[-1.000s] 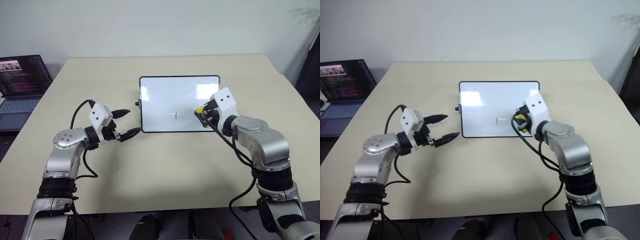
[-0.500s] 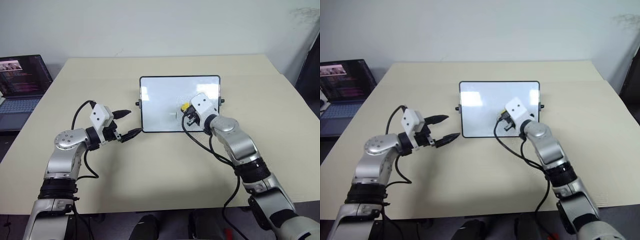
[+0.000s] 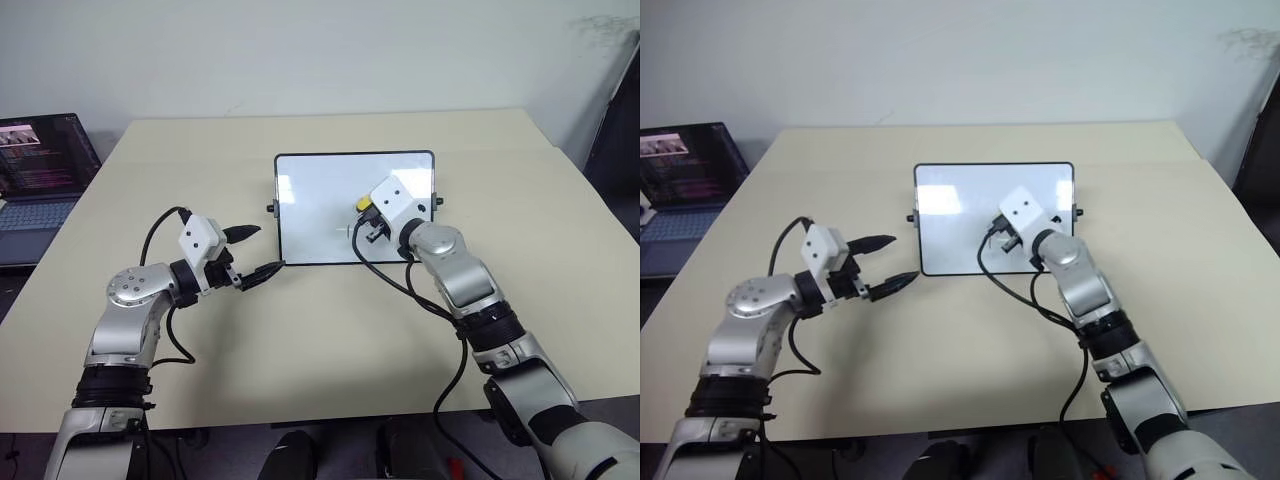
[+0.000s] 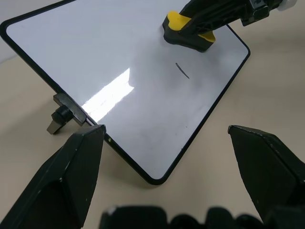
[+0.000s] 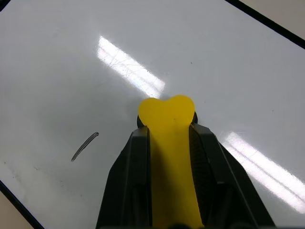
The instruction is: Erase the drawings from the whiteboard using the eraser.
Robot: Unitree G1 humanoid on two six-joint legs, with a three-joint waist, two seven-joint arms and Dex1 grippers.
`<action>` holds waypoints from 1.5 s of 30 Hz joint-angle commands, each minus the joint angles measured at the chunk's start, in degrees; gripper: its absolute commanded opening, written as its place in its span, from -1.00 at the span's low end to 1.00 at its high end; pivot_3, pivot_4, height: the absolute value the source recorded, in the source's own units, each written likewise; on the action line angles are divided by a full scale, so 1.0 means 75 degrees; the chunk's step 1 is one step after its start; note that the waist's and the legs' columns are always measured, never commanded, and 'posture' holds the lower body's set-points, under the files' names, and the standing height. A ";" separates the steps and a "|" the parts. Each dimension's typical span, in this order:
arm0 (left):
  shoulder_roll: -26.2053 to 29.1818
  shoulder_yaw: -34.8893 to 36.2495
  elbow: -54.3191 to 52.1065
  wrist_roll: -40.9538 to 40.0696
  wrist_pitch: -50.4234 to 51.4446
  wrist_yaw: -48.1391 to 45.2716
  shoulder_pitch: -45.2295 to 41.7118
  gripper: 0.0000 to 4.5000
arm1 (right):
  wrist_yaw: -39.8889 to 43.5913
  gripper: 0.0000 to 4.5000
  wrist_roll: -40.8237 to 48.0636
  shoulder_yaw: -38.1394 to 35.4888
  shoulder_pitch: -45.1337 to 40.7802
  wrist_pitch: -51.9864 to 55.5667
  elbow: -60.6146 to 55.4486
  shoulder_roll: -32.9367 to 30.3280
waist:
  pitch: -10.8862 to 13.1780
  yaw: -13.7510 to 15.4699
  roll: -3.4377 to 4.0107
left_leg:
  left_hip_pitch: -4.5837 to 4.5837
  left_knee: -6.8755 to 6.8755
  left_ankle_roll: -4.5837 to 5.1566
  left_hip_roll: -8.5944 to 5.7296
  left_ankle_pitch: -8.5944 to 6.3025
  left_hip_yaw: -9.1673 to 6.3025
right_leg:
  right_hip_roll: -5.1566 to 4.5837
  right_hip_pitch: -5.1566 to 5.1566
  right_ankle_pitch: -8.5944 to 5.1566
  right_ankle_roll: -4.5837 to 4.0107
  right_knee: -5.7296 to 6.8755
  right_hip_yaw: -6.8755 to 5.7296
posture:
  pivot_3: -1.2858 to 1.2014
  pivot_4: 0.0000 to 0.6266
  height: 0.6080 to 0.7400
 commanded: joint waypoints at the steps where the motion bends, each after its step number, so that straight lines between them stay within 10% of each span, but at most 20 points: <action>1: 0.0164 0.0303 -0.0455 -0.0083 0.0010 0.0121 0.0043 1.00 | 0.0173 -0.62 -0.0289 0.0507 0.0280 -0.0089 0.0359 0.0163 | -0.0002 -0.0040 -0.0002 | 0.0003 0.0000 0.0000 0.0001 0.0000 0.0000 | 0.0000 0.0002 0.0000 0.0000 0.0000 0.0001 | 0.03 -0.52 1.00; 27: 0.0167 0.0355 -0.0851 -0.0111 0.0283 0.0328 0.0412 1.00 | 0.0801 -0.62 -0.0665 0.0680 0.1020 -0.0385 0.1101 -0.0271 | -0.0061 0.0030 -0.0038 | 0.0152 0.0000 0.0003 0.0009 0.0009 -0.0009 | 0.0013 0.0166 -0.0020 0.0023 -0.0018 -0.0016 | 0.03 -0.52 1.00; 45: 0.0090 0.0255 -0.0773 -0.0047 0.0209 0.0293 0.0369 1.00 | 0.1495 -0.62 -0.0008 -0.0416 0.1216 0.1714 -0.2325 -0.0854 | -0.0023 0.0174 -0.0022 | -0.0006 -0.0001 0.0001 0.0002 0.0011 -0.0026 | -0.0001 0.0018 -0.0004 0.0006 -0.0028 -0.0017 | 0.03 -0.52 1.00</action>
